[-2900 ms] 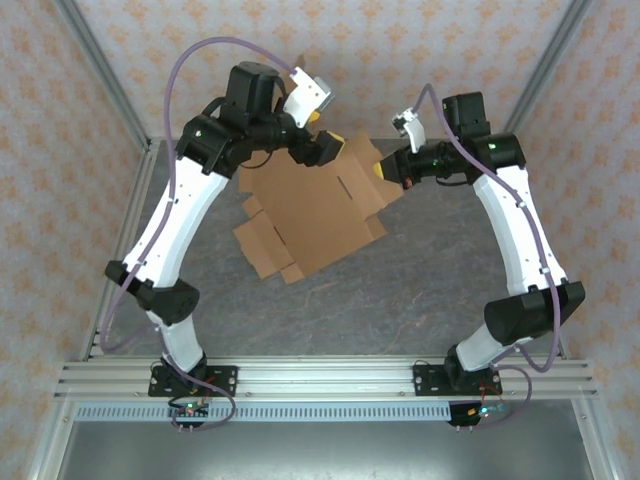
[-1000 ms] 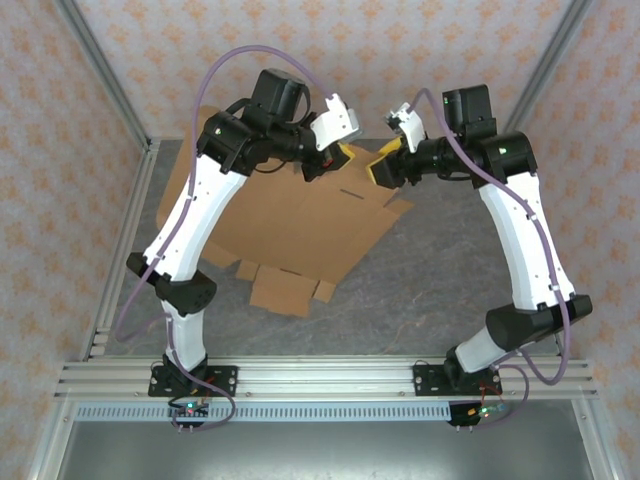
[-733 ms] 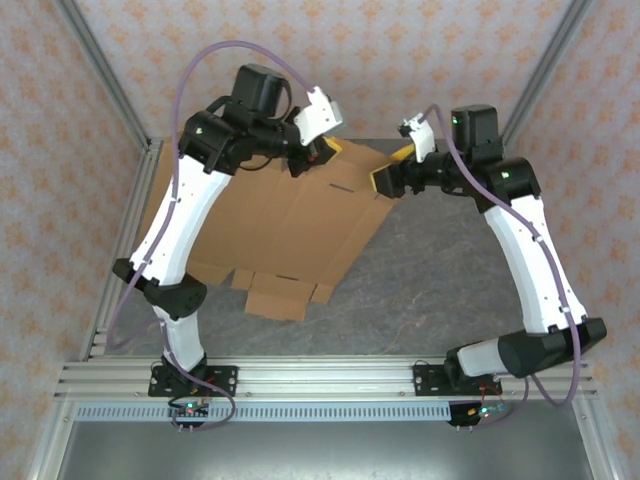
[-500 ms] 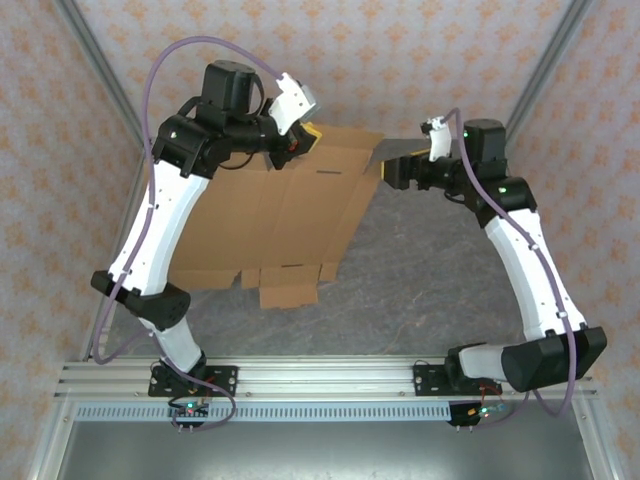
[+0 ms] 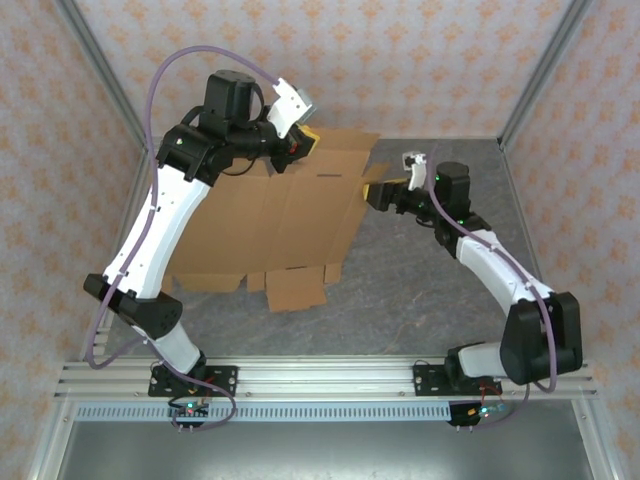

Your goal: Fold the paper box

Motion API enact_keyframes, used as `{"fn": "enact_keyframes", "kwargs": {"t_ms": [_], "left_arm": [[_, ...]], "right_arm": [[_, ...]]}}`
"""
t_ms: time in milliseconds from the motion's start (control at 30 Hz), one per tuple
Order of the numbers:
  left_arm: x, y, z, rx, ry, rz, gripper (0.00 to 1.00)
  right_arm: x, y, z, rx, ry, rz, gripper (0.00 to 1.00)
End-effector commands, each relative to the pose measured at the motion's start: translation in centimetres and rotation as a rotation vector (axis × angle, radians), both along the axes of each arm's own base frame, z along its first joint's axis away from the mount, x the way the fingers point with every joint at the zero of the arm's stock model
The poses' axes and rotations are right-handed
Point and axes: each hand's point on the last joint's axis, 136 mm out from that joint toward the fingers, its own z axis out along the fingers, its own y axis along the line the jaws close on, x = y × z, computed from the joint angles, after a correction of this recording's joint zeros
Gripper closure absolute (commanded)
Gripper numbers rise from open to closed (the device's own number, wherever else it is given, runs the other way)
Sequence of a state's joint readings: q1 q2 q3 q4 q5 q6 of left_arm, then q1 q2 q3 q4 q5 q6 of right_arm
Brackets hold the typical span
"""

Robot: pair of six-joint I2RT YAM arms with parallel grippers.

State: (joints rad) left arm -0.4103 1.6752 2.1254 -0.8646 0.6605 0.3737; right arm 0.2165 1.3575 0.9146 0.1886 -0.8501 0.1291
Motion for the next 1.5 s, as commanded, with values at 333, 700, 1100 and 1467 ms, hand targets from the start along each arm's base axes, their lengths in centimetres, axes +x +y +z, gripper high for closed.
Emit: {"fn": "enact_keyframes", "kwargs": {"t_ms": [333, 700, 1100, 1467], "left_arm": [[1.1, 1.6, 2.1, -0.092, -0.035, 0.102, 1.0], [3.4, 3.7, 0.6, -0.076, -0.012, 0.275, 1.0], [5.7, 4.9, -4.8, -0.04, 0.073, 0.409, 1.0], [6.6, 4.6, -7.8, -0.028, 0.123, 0.422, 1.0]], "right_arm": [[-0.7, 4.5, -1.9, 0.108, -0.135, 0.097, 0.44], [-0.3, 4.1, -2.4, 0.099, -0.141, 0.019, 0.82], [-1.2, 1.5, -1.4, -0.107, 0.007, -0.085, 1.0], [-3.5, 0.2, -2.7, -0.336, 0.202, -0.026, 1.0]]}}
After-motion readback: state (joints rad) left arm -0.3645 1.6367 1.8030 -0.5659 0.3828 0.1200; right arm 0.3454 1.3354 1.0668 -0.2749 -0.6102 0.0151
